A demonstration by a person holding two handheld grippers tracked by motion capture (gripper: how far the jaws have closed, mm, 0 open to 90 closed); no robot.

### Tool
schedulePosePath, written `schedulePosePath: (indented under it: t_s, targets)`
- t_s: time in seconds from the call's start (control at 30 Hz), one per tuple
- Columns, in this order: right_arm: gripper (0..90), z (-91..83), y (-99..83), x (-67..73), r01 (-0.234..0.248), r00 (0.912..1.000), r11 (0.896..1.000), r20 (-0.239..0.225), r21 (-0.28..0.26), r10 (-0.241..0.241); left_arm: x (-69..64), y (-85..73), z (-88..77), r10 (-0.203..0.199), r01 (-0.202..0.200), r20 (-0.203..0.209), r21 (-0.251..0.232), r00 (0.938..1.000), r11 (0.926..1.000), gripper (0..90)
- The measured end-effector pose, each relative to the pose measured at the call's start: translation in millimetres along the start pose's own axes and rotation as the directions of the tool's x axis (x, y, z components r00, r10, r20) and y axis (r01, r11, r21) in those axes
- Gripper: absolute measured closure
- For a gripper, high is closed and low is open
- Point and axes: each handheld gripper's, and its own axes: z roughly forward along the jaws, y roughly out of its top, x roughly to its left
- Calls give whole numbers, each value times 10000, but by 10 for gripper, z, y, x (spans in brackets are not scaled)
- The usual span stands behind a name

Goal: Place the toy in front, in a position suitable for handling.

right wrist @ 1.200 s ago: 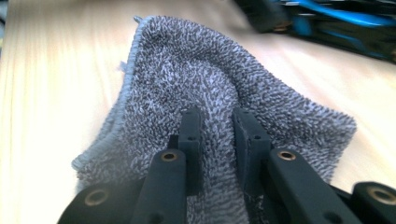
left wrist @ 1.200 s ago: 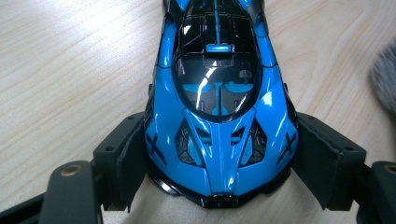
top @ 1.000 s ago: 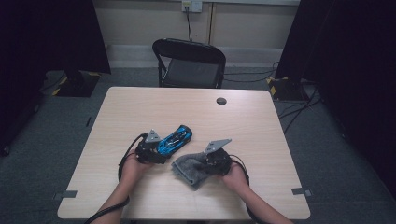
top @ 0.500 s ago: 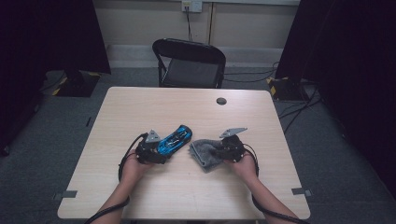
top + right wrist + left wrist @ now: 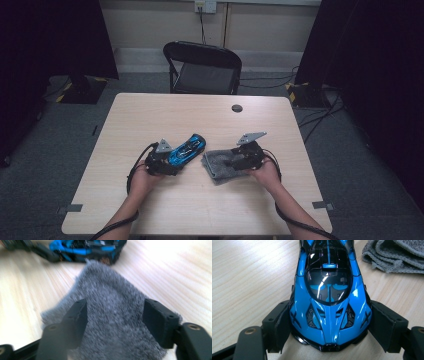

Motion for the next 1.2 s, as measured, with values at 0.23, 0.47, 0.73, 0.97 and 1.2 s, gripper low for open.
schedulePosePath:
  t_s: [0.23, 0.47, 0.73, 0.97, 1.2]
  targets:
    - [306, 178, -143, 2, 289, 9995, 9972, 83, 691, -295, 2, 0, -2, 24, -24, 5, 22, 10000, 10000, 240]
    - [442, 216, -178, 109, 496, 9947, 9964, 862, 687, -555, 2, 0, -2, 22, -22, 6, 22, 10000, 10000, 239]
    - [758, 171, -150, 138, -374, 9941, 9975, 1035, 595, 311, 3, 0, -2, 19, -19, 12, 25, 10000, 10000, 239]
    - [770, 56, 1, 102, -847, 9945, 9964, 628, 74, 840, 4, 0, -1, 2, -2, 33, 24, 10000, 10000, 239]
    - [771, 38, 208, 103, -914, 9947, 9957, 465, -171, 921, 5, 1, 0, 4, -5, 48, 12, 10000, 10000, 239]
